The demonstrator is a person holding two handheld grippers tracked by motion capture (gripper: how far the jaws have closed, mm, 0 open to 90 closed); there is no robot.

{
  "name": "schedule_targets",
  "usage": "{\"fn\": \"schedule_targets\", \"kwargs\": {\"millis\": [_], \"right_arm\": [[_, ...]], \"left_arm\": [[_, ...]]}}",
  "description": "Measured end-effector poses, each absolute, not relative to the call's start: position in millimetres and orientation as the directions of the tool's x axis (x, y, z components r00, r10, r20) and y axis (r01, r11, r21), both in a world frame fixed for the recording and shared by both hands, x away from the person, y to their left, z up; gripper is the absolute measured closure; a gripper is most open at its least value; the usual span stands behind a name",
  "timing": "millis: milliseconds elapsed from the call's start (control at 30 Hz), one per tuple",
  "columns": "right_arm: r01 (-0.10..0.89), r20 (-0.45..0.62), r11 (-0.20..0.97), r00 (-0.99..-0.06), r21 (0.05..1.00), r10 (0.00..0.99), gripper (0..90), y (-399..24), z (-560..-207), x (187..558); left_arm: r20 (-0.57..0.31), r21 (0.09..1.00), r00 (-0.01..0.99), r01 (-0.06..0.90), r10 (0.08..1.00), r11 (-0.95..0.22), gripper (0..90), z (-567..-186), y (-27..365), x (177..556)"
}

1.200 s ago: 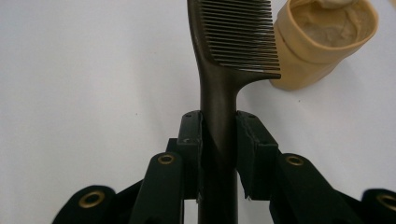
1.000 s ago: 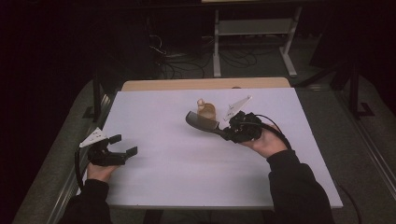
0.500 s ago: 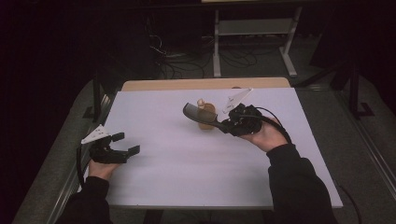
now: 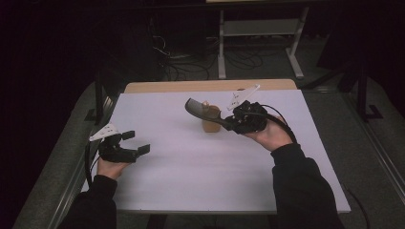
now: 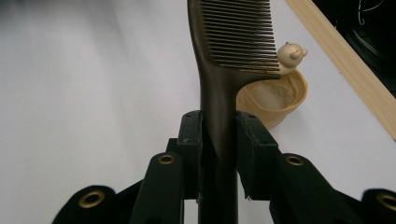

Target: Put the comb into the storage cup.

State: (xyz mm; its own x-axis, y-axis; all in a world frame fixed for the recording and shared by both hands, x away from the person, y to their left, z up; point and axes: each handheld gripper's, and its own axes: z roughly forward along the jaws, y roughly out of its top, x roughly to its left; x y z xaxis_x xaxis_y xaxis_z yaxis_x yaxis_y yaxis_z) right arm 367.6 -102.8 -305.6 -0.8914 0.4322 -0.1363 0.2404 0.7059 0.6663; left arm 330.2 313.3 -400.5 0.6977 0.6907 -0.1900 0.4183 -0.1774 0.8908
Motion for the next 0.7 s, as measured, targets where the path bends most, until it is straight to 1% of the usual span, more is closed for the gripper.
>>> {"fn": "schedule_targets", "kwargs": {"millis": [133, 367, 700], "right_arm": [[0.231, -0.15, 0.711, -0.89, 0.664, 0.429, 71.3, -100.9, -302.5, 368.9], [0.222, -0.155, 0.691, -0.885, 0.688, 0.439, 71.3, -100.0, -296.6, 372.5], [0.216, -0.154, 0.675, -0.883, 0.706, 0.444, 71.3, -97.0, -294.3, 374.9]], "left_arm": [[-0.193, 0.891, 0.714, 0.415, 0.674, -0.184, 0.0, -398.7, 302.4, 332.6], [-0.197, 0.895, 0.734, 0.406, 0.65, -0.187, 0.0, -394.4, 288.1, 337.0], [-0.184, 0.906, 0.752, 0.38, 0.633, -0.188, 0.0, -381.2, 283.0, 341.0]]}}
